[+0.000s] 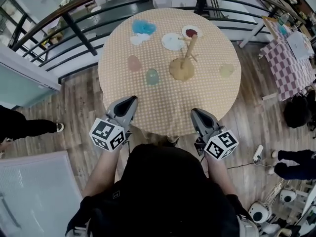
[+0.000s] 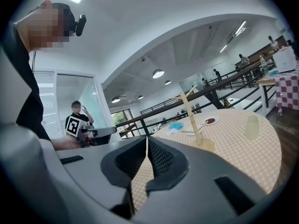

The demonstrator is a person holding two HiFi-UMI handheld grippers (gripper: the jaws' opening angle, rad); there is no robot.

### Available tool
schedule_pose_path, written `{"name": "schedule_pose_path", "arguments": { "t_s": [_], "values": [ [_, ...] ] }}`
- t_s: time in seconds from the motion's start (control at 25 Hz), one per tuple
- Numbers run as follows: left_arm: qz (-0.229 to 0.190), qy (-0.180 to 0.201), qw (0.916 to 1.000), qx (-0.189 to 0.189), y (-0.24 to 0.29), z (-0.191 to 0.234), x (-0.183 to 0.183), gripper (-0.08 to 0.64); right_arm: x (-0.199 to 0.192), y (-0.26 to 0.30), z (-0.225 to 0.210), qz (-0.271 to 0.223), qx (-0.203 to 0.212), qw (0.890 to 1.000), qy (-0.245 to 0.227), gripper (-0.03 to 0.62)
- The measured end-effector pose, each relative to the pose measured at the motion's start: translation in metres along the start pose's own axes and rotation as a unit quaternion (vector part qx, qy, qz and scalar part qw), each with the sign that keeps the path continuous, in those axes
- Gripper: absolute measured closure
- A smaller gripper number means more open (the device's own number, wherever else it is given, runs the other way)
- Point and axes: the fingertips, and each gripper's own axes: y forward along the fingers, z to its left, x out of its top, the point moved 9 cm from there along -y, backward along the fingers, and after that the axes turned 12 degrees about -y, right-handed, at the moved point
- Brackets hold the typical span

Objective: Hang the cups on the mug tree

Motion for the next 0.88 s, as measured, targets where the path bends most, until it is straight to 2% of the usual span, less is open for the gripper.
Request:
{"name": "schedule_pose_path", "arguments": {
  "t_s": [0.2, 0.36, 0.56, 0.64, 0.76, 0.88],
  "values": [
    [0.028, 0.014, 0.9995, 0.006, 0.035, 0.01, 0.003, 0.551, 0.003, 0.019, -0.029, 0.021, 0.031, 0.999, -0.01, 0.574],
    [0.061, 0.045, 0.9971, -0.006, 0.061, 0.018, 0.009, 0.551, 0.012, 0.037, -0.042, 0.027, 0.037, 0.999, -0.006, 0.574],
    [0.095, 0.071, 0.9926, -0.026, 0.084, 0.052, 0.014, 0.537, 0.011, 0.072, -0.041, 0.043, 0.034, 0.998, 0.008, 0.574],
    [0.121, 0.089, 0.9878, -0.043, 0.096, 0.065, 0.015, 0.488, 0.01, 0.083, -0.037, 0.045, 0.035, 0.998, 0.01, 0.574],
    [0.171, 0.117, 0.9755, -0.074, 0.119, 0.074, 0.011, 0.418, 0.007, 0.09, -0.037, 0.053, 0.036, 0.998, 0.014, 0.574],
    [0.21, 0.143, 0.9642, -0.075, 0.135, 0.084, 0.004, 0.392, -0.004, 0.094, -0.043, 0.063, 0.039, 0.997, 0.031, 0.574]
  ]
}}
